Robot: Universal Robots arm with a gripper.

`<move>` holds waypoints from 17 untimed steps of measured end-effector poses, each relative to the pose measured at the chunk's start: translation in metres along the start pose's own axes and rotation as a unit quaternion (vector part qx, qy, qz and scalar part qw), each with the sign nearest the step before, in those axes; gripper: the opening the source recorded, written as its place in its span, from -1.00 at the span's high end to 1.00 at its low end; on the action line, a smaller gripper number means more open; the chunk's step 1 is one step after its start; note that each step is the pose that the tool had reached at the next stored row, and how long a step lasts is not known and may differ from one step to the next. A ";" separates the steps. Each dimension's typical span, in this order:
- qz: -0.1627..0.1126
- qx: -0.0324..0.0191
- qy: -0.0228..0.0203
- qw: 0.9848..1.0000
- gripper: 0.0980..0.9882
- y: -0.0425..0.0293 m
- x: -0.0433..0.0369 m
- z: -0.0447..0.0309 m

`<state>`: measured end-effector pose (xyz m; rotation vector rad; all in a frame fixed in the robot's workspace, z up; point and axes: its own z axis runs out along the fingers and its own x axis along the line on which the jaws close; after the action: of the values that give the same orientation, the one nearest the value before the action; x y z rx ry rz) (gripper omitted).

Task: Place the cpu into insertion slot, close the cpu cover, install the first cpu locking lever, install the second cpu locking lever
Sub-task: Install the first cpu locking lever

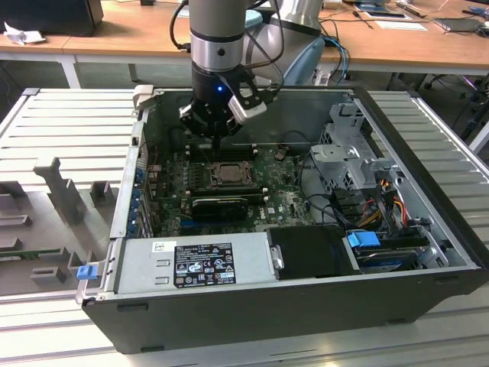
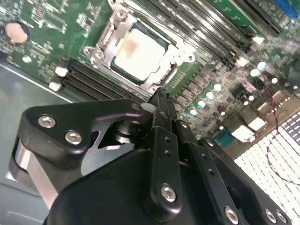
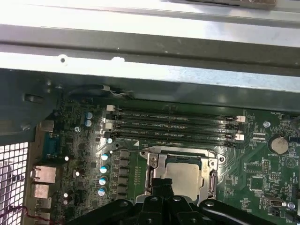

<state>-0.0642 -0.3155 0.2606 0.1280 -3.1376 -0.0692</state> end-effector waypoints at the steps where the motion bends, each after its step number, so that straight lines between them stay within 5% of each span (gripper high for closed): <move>1: 0.000 -0.001 0.000 1.000 0.98 0.0001 0.0024 0.0000; 17: 0.000 -0.003 0.000 1.000 0.98 0.0033 0.0419 0.0002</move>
<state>-0.1062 -0.3156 0.2605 0.1279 -3.1377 -0.0785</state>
